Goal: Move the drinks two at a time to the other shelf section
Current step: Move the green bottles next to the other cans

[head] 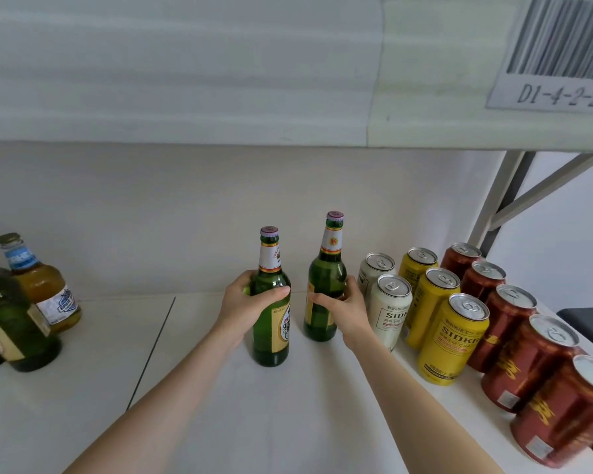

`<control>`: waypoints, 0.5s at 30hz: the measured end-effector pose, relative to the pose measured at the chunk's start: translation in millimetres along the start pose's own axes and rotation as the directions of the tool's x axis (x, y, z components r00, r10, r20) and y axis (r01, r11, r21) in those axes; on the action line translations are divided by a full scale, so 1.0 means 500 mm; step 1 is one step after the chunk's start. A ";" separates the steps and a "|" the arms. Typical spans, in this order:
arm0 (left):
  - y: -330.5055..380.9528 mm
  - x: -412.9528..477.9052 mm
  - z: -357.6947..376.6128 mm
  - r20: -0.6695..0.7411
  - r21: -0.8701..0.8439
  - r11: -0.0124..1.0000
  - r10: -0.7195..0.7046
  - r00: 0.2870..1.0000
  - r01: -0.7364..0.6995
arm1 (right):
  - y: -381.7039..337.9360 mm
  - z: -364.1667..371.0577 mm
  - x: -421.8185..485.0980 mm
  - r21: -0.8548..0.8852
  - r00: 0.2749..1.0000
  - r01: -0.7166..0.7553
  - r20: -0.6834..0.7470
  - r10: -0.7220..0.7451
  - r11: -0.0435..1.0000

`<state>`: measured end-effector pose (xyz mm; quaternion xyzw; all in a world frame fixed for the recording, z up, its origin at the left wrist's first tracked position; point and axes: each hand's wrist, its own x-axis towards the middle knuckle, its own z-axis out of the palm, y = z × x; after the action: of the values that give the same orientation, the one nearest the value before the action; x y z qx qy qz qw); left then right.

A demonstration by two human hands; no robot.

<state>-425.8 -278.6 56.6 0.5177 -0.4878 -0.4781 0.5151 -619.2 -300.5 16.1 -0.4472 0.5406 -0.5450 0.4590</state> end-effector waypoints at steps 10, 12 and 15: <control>-0.015 -0.006 -0.013 0.081 0.031 0.999 0.023 0.996 -0.025 | 0.027 -0.004 0.016 0.006 0.999 0.022 0.023 -0.022 1.000; -0.015 -0.011 -0.015 0.088 0.030 0.999 0.021 0.996 -0.024 | 0.031 -0.004 0.017 0.004 0.999 0.018 0.026 -0.018 1.000; -0.013 -0.021 -0.018 0.089 0.029 0.999 0.019 0.996 -0.022 | 0.029 0.000 0.011 0.014 1.000 0.017 0.018 -0.017 1.000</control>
<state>-417.6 -267.6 50.2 0.4985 -0.5226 -0.4882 0.4900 -620.1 -306.1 1.4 -0.4534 0.5288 -0.5486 0.4624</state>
